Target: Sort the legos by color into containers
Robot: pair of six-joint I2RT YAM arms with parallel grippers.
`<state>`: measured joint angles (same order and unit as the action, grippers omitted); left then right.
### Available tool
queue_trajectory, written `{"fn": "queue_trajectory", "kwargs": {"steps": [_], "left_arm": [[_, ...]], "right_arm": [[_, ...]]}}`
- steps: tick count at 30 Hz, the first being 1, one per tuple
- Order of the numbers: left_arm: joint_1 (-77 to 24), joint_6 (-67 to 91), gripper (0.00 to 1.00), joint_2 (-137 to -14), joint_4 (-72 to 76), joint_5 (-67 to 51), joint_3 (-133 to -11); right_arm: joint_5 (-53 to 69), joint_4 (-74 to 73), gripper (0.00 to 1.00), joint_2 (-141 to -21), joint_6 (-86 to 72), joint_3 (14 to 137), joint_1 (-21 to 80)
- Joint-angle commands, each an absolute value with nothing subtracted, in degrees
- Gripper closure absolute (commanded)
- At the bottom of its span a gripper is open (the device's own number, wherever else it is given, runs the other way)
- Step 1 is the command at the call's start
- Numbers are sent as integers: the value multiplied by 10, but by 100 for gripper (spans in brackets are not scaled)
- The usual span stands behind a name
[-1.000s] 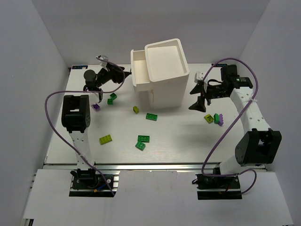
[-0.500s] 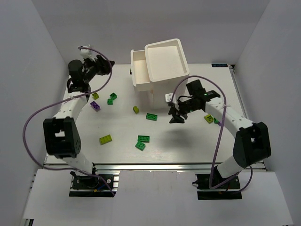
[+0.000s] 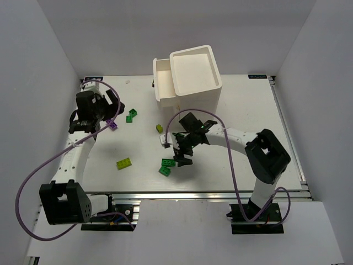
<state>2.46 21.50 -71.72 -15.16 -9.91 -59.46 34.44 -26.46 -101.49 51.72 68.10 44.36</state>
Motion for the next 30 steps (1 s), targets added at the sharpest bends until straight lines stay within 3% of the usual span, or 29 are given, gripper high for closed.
{"fn": "queue_trajectory", "kwargs": {"steps": [1, 10, 14, 16, 17, 18, 21, 22, 23, 24, 27, 28, 30], "left_arm": [[26, 213, 9, -651, -249, -46, -584], [26, 224, 7, -550, -313, -8, -541], [26, 222, 8, -541, -321, -15, -542], [26, 228, 14, -539, -320, -32, -538], [26, 231, 18, -534, -316, -40, -534], [26, 235, 32, -533, -314, -57, -530], [26, 259, 54, -524, -308, -106, -508], [26, 265, 55, -522, -308, -117, -495], [21, 272, 55, -519, -308, -131, -488], [21, 278, 54, -519, -309, -143, -483], [14, 313, 38, -518, -313, -182, -464], [14, 326, 28, -519, -317, -178, -462], [14, 357, 25, -528, -339, -183, -467]], "right_arm": [[283, -188, 14, -1027, 460, 679, 486], [188, -141, 16, -1099, 353, 700, 542], [157, -140, 25, -1130, 347, 711, 554], [153, -138, 32, -1130, 360, 707, 556], [155, -139, 43, -1130, 365, 704, 557], [159, -146, 51, -1129, 369, 705, 555], [177, -163, 82, -1122, 383, 704, 552], [178, -169, 88, -1113, 389, 703, 552], [181, -174, 100, -1106, 392, 703, 551], [191, -183, 100, -1097, 395, 711, 549], [234, -226, 100, -1060, 387, 756, 536], [243, -245, 100, -1039, 380, 774, 532], [267, -254, 100, -1024, 341, 847, 522]]}}
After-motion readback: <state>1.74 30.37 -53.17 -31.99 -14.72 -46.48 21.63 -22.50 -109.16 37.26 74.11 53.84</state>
